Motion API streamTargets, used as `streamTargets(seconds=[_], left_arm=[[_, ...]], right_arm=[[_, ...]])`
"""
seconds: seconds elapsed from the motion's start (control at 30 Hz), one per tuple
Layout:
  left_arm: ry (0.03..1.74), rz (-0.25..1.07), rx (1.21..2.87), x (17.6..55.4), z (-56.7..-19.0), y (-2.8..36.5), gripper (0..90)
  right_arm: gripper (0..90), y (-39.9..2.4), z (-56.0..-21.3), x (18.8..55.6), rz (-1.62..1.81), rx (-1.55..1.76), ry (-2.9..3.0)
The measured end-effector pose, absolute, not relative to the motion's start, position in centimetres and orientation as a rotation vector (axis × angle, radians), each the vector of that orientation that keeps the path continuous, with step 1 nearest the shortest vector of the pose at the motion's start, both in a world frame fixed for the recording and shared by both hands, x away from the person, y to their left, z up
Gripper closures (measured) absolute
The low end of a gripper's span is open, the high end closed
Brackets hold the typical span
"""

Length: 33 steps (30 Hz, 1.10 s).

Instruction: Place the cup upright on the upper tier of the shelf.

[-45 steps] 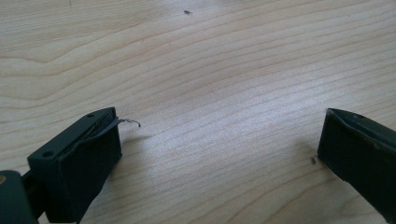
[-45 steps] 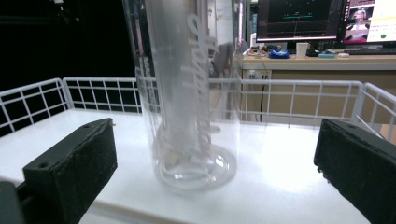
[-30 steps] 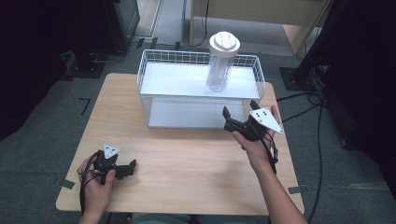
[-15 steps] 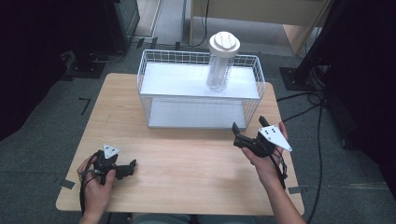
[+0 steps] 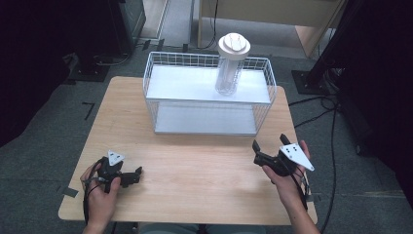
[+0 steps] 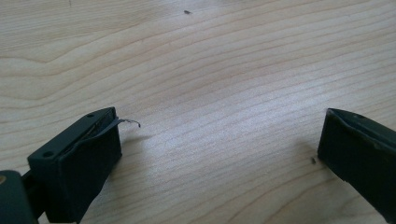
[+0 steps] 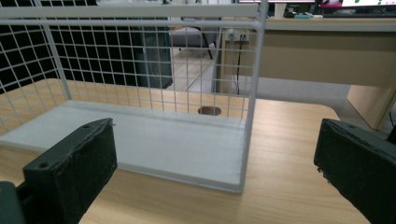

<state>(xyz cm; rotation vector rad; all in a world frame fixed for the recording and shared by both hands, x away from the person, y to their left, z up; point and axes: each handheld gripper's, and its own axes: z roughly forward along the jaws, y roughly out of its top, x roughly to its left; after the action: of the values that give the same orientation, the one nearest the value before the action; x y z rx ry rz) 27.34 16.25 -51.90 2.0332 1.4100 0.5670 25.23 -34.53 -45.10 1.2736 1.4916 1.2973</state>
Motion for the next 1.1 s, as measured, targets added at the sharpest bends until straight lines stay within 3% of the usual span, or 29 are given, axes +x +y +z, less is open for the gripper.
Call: streamTargets(seconds=[1.1], left_arm=[[1.410,0.567,2.033,27.3,-51.9,16.3,0.0]], right_arm=[[0.0,-42.7,-50.4,20.1,1.102,1.471,1.445]])
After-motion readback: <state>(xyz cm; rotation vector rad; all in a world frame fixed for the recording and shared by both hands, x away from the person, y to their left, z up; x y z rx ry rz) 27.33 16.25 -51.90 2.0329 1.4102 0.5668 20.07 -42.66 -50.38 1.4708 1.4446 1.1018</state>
